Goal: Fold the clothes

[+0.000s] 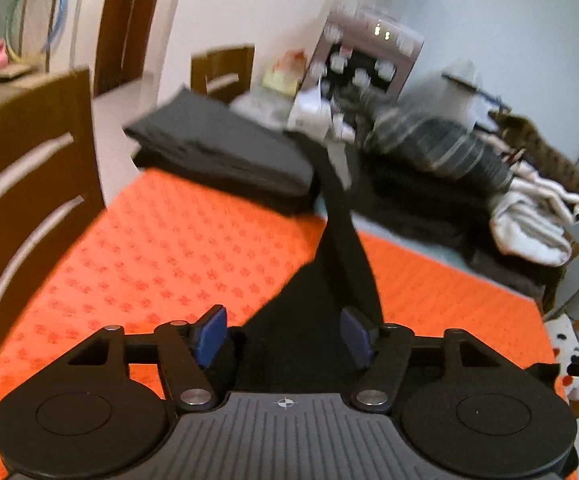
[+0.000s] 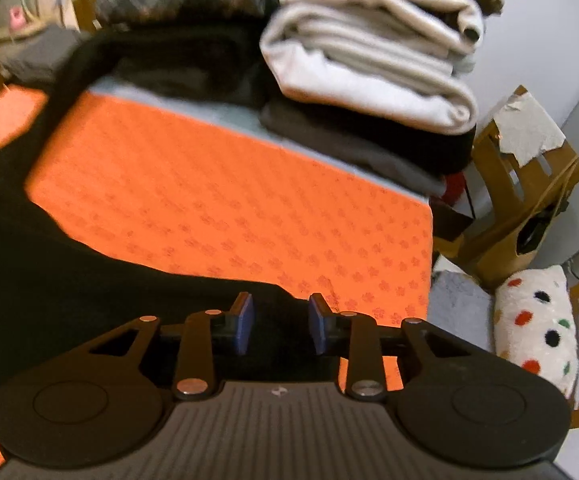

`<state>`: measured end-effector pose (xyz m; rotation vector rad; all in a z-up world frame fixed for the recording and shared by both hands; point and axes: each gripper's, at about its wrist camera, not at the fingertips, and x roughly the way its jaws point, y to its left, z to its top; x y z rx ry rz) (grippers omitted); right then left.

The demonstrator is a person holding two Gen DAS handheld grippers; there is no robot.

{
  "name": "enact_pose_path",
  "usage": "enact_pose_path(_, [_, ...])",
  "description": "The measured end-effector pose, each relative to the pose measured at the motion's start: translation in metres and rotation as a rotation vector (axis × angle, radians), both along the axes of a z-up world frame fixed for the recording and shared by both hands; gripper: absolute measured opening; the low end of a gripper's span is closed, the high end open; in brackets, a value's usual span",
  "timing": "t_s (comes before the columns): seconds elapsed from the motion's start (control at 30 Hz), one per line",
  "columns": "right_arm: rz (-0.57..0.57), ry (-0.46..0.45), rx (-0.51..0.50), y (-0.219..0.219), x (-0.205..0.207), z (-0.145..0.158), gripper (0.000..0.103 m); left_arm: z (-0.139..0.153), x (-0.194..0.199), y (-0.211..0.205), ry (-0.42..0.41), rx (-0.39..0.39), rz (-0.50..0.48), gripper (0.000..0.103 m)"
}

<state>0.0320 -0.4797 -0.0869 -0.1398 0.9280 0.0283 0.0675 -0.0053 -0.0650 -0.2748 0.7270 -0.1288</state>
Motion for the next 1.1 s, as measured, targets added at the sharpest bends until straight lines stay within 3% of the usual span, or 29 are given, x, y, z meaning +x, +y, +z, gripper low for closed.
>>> enact_pose_path(0.17, [0.071,-0.064,0.077,0.008,-0.031,0.031,0.04,0.026,-0.054,0.008,-0.034,0.018,0.029,0.068])
enact_pose_path(0.3, [0.138,-0.081,0.114,0.016,-0.054,0.046,0.042,0.027,-0.103,0.01,-0.019,0.028,0.055,0.069])
enact_pose_path(0.67, [0.289,-0.014,0.186,0.05,-0.112,0.035,0.042,-0.03,-0.215,0.017,0.106,0.037,0.165,0.069])
enact_pose_path(0.83, [0.332,0.016,0.186,0.063,-0.132,0.031,0.042,-0.059,-0.234,0.017,0.153,0.046,0.173,0.069])
enact_pose_path(1.1, [0.331,0.039,0.178,0.065,-0.149,0.03,0.042,-0.074,-0.221,0.022,0.133,0.034,0.153,0.064])
